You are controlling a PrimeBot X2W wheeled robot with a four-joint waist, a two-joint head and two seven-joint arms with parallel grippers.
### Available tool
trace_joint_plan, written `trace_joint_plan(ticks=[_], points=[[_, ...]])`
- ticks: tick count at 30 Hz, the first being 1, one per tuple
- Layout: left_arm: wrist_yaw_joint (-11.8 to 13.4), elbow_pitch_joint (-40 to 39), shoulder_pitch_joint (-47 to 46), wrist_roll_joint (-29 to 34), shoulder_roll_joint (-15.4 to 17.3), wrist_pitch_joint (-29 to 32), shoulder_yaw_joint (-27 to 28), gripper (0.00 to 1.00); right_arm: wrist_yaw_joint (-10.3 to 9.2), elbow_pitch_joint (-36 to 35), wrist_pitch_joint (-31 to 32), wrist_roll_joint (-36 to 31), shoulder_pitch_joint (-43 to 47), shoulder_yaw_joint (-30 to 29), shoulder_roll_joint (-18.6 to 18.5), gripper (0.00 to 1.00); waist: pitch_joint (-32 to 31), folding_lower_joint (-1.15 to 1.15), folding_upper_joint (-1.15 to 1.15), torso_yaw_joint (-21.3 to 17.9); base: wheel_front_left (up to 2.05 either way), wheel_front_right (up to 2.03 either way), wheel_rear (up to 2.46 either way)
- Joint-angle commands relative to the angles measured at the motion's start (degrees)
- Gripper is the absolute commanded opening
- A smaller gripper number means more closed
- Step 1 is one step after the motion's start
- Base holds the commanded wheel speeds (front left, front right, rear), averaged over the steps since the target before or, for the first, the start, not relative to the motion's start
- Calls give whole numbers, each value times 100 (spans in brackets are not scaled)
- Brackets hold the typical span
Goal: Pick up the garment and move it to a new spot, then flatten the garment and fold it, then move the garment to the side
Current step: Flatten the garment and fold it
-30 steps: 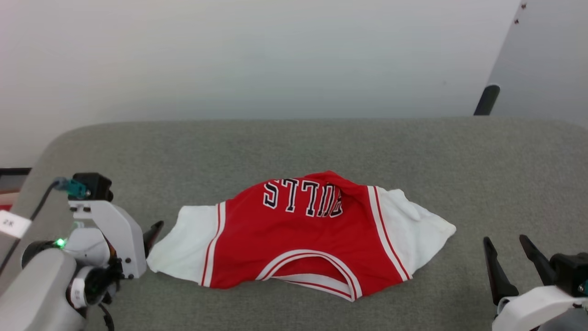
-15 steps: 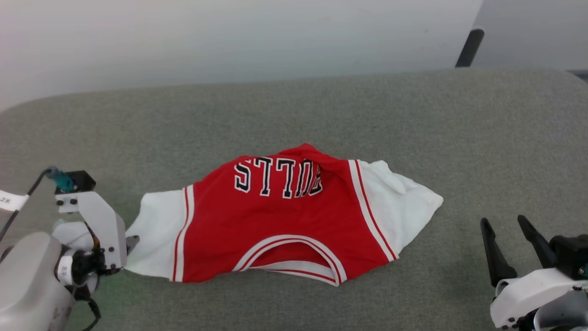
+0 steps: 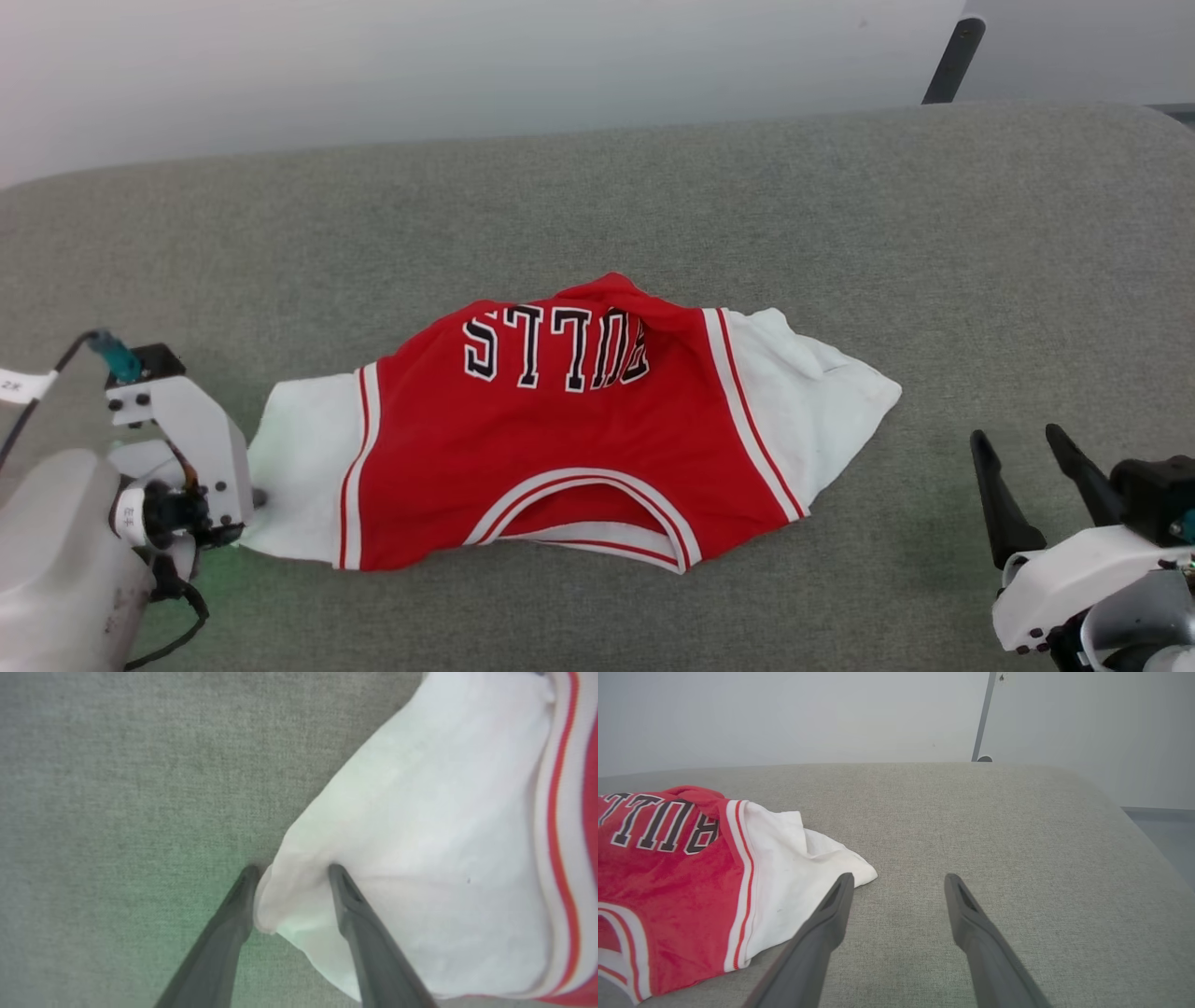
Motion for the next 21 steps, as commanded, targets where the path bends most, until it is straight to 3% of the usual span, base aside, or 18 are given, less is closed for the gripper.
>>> trace_joint_plan(ticks=[1, 8, 13, 21], points=[[34, 181, 167, -69, -96, 110, -43, 0, -6, 18, 57, 82, -86, 45, -37, 100, -7, 0, 0, 16, 0, 0, 0], [-56, 307, 73, -111, -118, -1, -5, 0, -6, -57, 739, 612, -253, 344, -349, 100, -58, 0, 0, 93, 0, 0, 0], [-112, 336, -5, -76, -171, -121, -36, 0, -6, 28, 1553, 927, -553, 522, -800, 100, -19, 0, 0, 211, 0, 0, 0], [-260, 318, -277, 16, -412, -351, -138, 0, -6, 511, 2497, 1271, -1271, 595, -1247, 100, 276, 0, 0, 507, 0, 0, 0]])
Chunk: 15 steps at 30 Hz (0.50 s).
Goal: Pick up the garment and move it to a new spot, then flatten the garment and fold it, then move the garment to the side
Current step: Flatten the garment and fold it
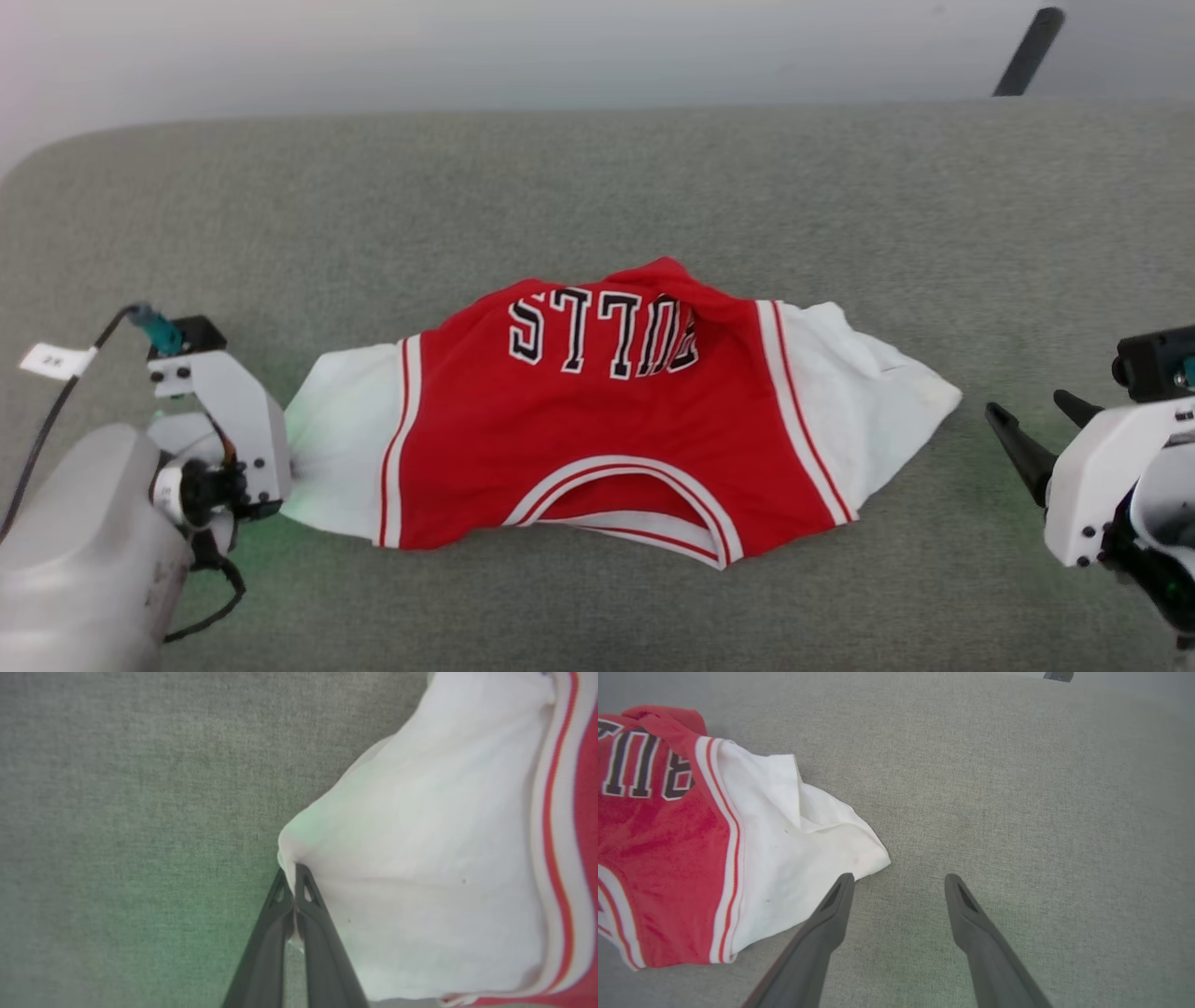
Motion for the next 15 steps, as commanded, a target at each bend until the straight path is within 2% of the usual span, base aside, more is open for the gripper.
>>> trace_joint_plan(ticks=[1, 10, 15], points=[[-27, 57, 8, 46, -131, -43, -67, 0, -6, 122, 131, 45, -154, 58, -99, 100, 174, 0, 0, 170, 0, 0, 0], [-221, 199, -340, 118, -390, -241, -176, 0, -6, 850, 722, 410, -722, 228, -238, 100, 532, 0, 0, 464, 0, 0, 0], [-298, 355, -439, 95, -499, -326, -196, 0, -6, 1302, 924, 556, -901, 285, -159, 100, 627, 0, 0, 515, 0, 0, 0]])
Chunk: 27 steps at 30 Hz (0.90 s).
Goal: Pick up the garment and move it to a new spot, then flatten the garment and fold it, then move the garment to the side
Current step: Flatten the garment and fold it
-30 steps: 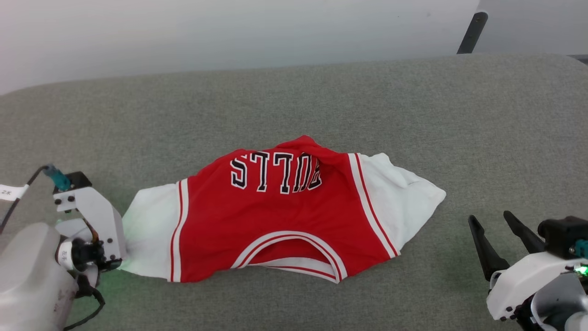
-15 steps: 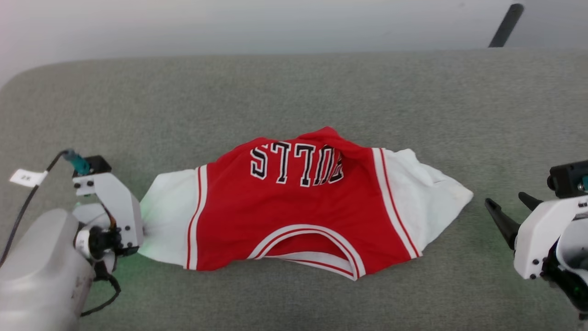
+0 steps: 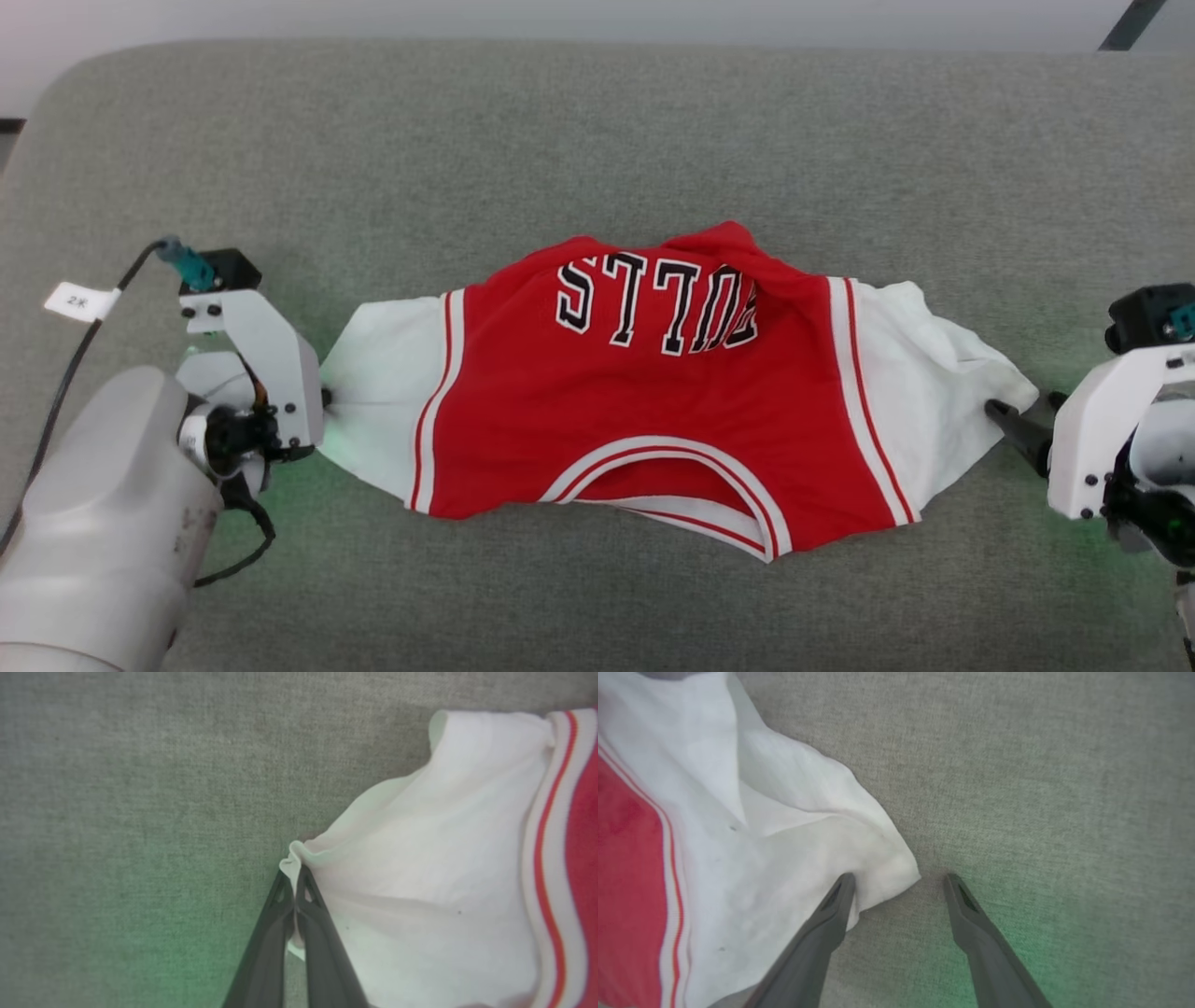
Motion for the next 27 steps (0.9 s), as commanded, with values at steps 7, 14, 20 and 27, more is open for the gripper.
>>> trace_joint_plan(ticks=[7, 14, 20, 27], points=[[-64, 427, 5, 13, -201, -85, -112, 0, -2, 691, 295, 218, -312, 260, 60, 0, 77, 0, 0, 60, 0, 0, 0], [-140, 652, -226, 37, -145, 18, -149, 0, -1, 908, 435, 601, -814, 335, 4, 0, -160, 0, 0, -20, 0, 0, 0], [-155, 657, -669, 68, -131, 119, -163, 0, -1, 803, 451, 967, -1234, 283, -37, 0, -552, 0, 0, -70, 0, 0, 0], [-145, 611, -1299, 232, -169, 144, -266, 0, -2, 727, 170, 1267, -1919, 404, 14, 0, -1181, 0, 0, -116, 0, 0, 0]])
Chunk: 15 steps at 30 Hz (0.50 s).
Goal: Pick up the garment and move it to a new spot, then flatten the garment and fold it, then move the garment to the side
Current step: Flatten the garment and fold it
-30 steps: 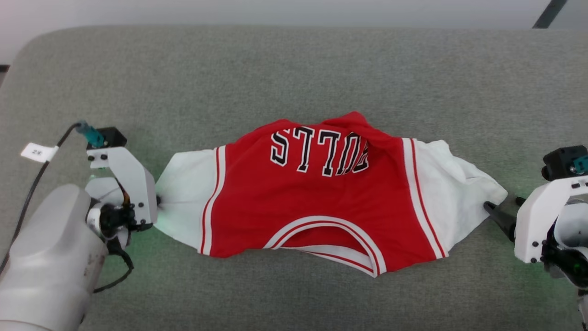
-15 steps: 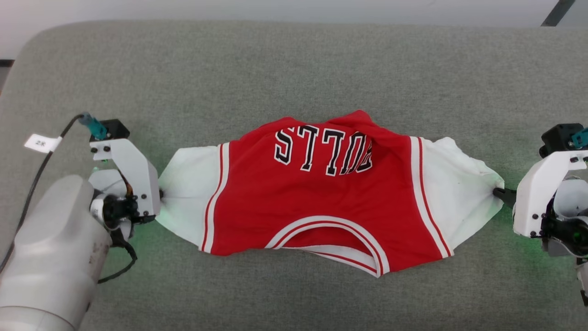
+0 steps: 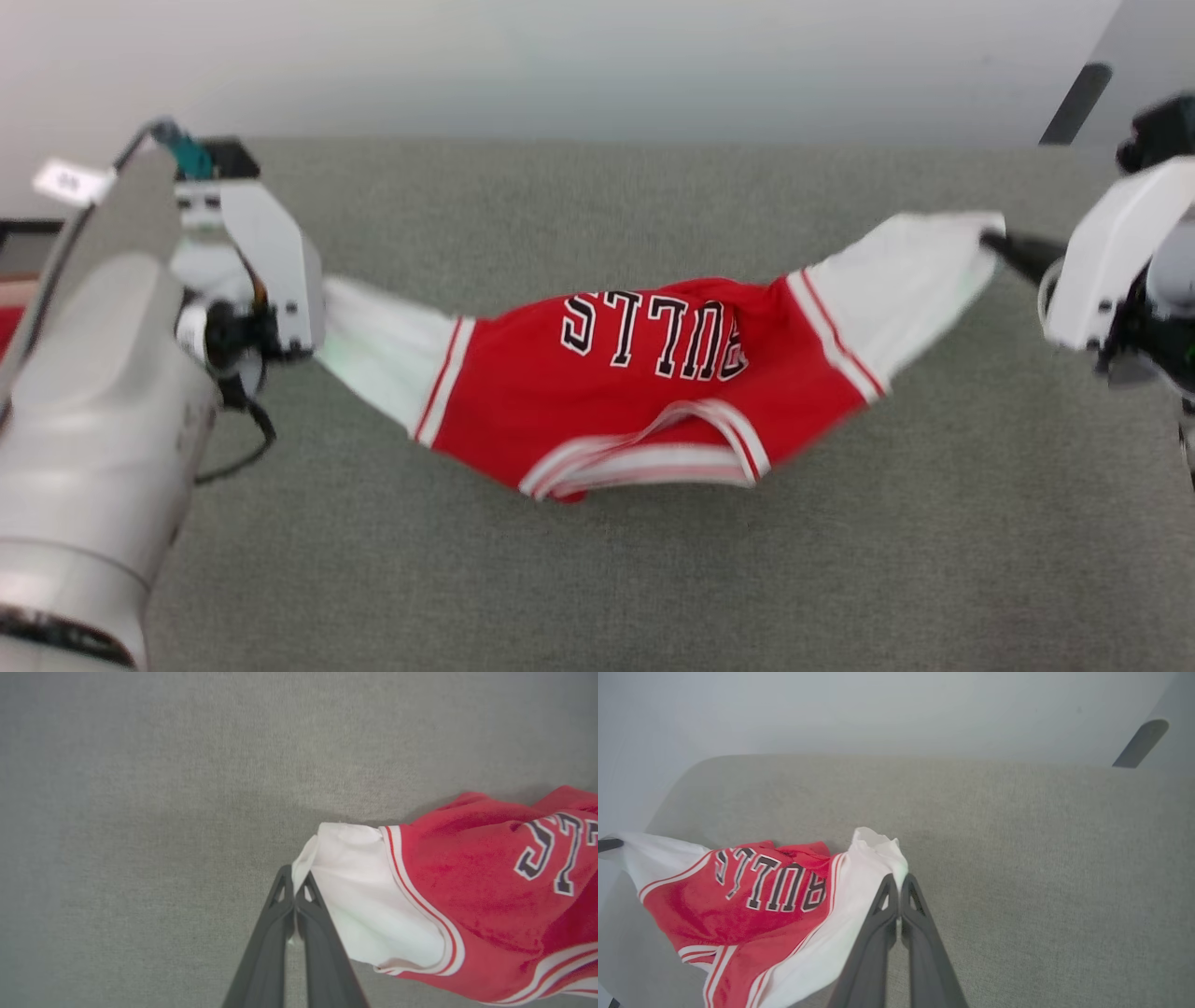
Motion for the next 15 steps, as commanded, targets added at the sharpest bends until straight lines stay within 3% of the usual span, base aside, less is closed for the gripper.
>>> trace_joint_plan(ticks=[1, 8, 15], points=[[37, -26, -250, 105, 9, -54, -39, 0, 0, 7, -168, 43, -248, 52, 36, 0, -456, 0, 0, -59, 0, 0, 0], [-34, -123, -1161, 347, -29, -635, -60, 0, 0, 295, -1141, -78, -1314, 388, 170, 0, -874, 0, 0, -144, 0, 0, 0], [7, 101, -2026, 469, -136, -1295, 34, 0, 0, 1305, -2383, -368, -2579, 630, 317, 0, -1021, 0, 0, -251, 0, 0, 0]])
